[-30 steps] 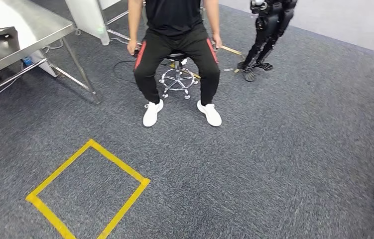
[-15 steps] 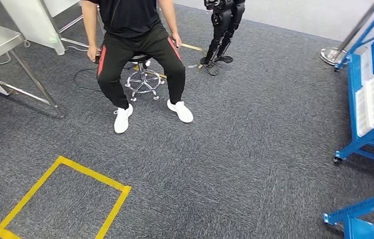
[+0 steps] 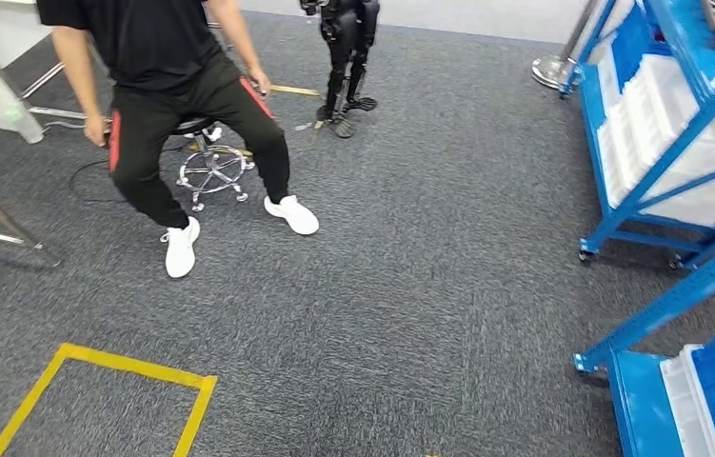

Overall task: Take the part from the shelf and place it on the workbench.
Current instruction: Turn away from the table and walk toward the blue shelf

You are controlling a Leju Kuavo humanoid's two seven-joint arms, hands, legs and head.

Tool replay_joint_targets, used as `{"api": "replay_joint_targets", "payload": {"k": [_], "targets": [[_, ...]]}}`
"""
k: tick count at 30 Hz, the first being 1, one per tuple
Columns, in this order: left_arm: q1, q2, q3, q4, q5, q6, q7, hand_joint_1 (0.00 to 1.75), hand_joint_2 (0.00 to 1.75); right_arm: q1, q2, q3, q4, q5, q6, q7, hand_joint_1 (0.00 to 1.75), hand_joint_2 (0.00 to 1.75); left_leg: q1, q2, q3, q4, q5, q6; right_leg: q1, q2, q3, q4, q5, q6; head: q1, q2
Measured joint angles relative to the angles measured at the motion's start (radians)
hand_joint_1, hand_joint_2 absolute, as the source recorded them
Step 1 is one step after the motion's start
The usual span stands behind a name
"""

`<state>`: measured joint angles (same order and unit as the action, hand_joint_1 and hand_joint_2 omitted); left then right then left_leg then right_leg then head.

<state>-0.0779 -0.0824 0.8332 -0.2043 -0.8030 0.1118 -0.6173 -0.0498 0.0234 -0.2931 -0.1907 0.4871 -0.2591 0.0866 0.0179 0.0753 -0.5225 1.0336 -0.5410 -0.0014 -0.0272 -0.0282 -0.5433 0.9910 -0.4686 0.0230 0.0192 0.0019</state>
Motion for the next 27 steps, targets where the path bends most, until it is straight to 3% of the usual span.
{"api": "replay_joint_targets", "payload": {"k": [2,3,4,5,7,9,11,13,14,15,17,19,20,21,22,24,26,27], "targets": [[0.004,-0.002,0.001,0.000,0.001,0.001,0.005,0.00,0.00,-0.001,0.001,0.000,0.000,0.001,0.000,0.000,0.00,0.00,0.003,-0.059,-0.052,0.118,-0.072,-0.002,0.001,0.023,-0.001,0.000,0.005,-0.012,-0.003,0.000],[0.006,-0.004,0.001,0.001,0.002,0.002,0.007,0.00,0.00,-0.001,0.002,0.000,0.000,0.001,0.000,0.000,0.00,0.00,0.003,-0.070,-0.084,0.187,-0.102,-0.002,0.004,0.035,-0.003,0.000,0.007,-0.016,-0.004,0.000],[0.008,-0.004,0.002,0.001,0.003,0.002,0.009,0.00,0.00,-0.001,0.002,0.000,0.000,0.001,0.000,0.000,0.00,0.00,0.003,-0.074,-0.109,0.236,-0.115,-0.001,0.006,0.050,-0.004,0.000,0.008,-0.017,-0.004,0.000],[0.009,-0.004,0.002,0.001,0.003,0.002,0.010,0.00,0.00,0.000,0.002,0.000,0.000,0.001,0.000,0.000,0.00,0.00,0.003,-0.076,-0.120,0.251,-0.108,0.001,0.008,0.065,-0.004,0.001,0.008,-0.018,-0.004,0.000],[0.009,-0.004,0.002,0.001,0.003,0.002,0.012,0.00,0.00,0.001,0.003,-0.001,0.000,0.001,0.000,0.000,0.00,0.00,0.004,-0.086,-0.088,0.168,-0.040,0.005,0.009,0.094,-0.003,0.004,0.008,-0.018,-0.004,0.000],[0.009,-0.004,0.003,0.001,0.002,0.002,0.013,0.00,0.00,-0.001,0.005,-0.001,0.000,0.001,0.000,0.000,0.00,0.00,0.008,-0.133,-0.035,0.044,0.019,0.010,0.011,0.121,-0.009,0.012,0.007,-0.015,-0.003,0.000],[0.009,-0.004,0.004,0.001,0.000,0.002,0.015,0.00,0.00,-0.004,0.006,-0.002,0.000,0.001,0.000,0.000,0.00,0.00,0.007,-0.164,-0.017,-0.007,0.032,0.015,0.013,0.144,-0.022,0.017,0.010,-0.003,-0.003,0.000],[0.007,-0.006,0.005,0.001,-0.002,0.001,0.016,0.00,0.00,-0.002,0.005,-0.004,0.000,0.001,0.000,0.001,0.00,0.00,0.001,-0.142,-0.016,-0.014,0.037,0.027,0.011,0.163,-0.035,0.016,0.016,0.012,-0.002,0.000],[0.006,-0.007,0.006,0.001,-0.002,0.001,0.017,0.00,0.00,0.000,0.005,-0.005,0.000,0.002,0.000,0.001,0.00,0.00,0.000,-0.130,-0.014,-0.021,0.042,0.035,0.011,0.153,-0.042,0.023,0.013,0.017,-0.002,0.000],[0.005,-0.008,0.006,0.001,-0.003,0.000,0.017,0.00,0.00,0.000,0.006,-0.005,0.000,0.002,0.000,0.001,0.00,0.00,0.000,-0.115,-0.012,-0.028,0.047,0.044,0.012,0.129,-0.056,0.046,0.000,0.018,0.001,0.000],[0.006,-0.008,0.007,0.001,-0.004,-0.001,0.020,0.00,0.00,-0.001,0.006,-0.005,0.000,0.004,0.000,0.002,0.00,0.00,-0.003,-0.083,-0.012,-0.035,0.052,0.054,0.013,0.067,-0.109,0.152,-0.055,0.015,0.006,0.000],[0.007,-0.008,0.008,0.001,-0.004,-0.001,0.022,0.00,0.00,-0.003,0.006,-0.005,0.000,0.005,0.001,0.002,0.00,0.00,-0.007,-0.050,-0.014,-0.035,0.052,0.057,0.011,0.045,-0.167,0.275,-0.106,0.016,0.008,0.000],[0.007,-0.008,0.009,0.001,-0.005,-0.001,0.023,0.00,0.00,-0.002,0.006,-0.005,0.000,0.006,0.002,0.002,0.00,0.00,-0.008,-0.036,-0.015,-0.035,0.052,0.056,0.009,0.042,-0.174,0.298,-0.112,0.022,0.009,0.000],[0.007,-0.008,0.009,0.001,-0.005,-0.001,0.023,0.00,0.00,0.000,0.006,-0.005,0.000,0.007,0.004,0.002,0.00,0.00,-0.008,-0.022,-0.015,-0.035,0.051,0.056,0.007,0.038,-0.160,0.279,-0.102,0.032,0.009,0.000],[0.007,-0.008,0.010,0.001,-0.005,-0.001,0.023,0.00,0.00,0.001,0.005,-0.005,0.000,0.008,0.005,0.002,0.00,0.00,-0.008,-0.009,-0.014,-0.035,0.050,0.054,0.004,0.028,-0.124,0.220,-0.081,0.041,0.009,0.000],[0.007,-0.008,0.010,0.001,-0.005,-0.002,0.022,0.00,0.00,0.000,0.005,-0.005,0.000,0.009,0.005,0.000,0.00,0.00,-0.011,0.014,-0.009,-0.033,0.046,0.046,0.003,-0.018,-0.041,0.073,-0.035,0.050,0.009,0.000],[0.007,-0.007,0.010,0.000,-0.005,-0.002,0.020,0.00,0.00,-0.003,0.006,-0.005,0.000,0.010,0.005,-0.002,0.00,0.00,-0.015,0.033,-0.002,-0.032,0.039,0.032,0.008,-0.044,-0.010,0.011,-0.013,0.039,0.007,0.000],[0.005,-0.006,0.010,0.000,-0.005,-0.002,0.020,0.00,0.00,-0.003,0.006,-0.005,0.000,0.010,0.005,-0.002,0.00,0.00,-0.015,0.042,0.002,-0.032,0.036,0.025,0.013,-0.038,-0.013,0.011,-0.009,0.030,0.006,0.000]]}}
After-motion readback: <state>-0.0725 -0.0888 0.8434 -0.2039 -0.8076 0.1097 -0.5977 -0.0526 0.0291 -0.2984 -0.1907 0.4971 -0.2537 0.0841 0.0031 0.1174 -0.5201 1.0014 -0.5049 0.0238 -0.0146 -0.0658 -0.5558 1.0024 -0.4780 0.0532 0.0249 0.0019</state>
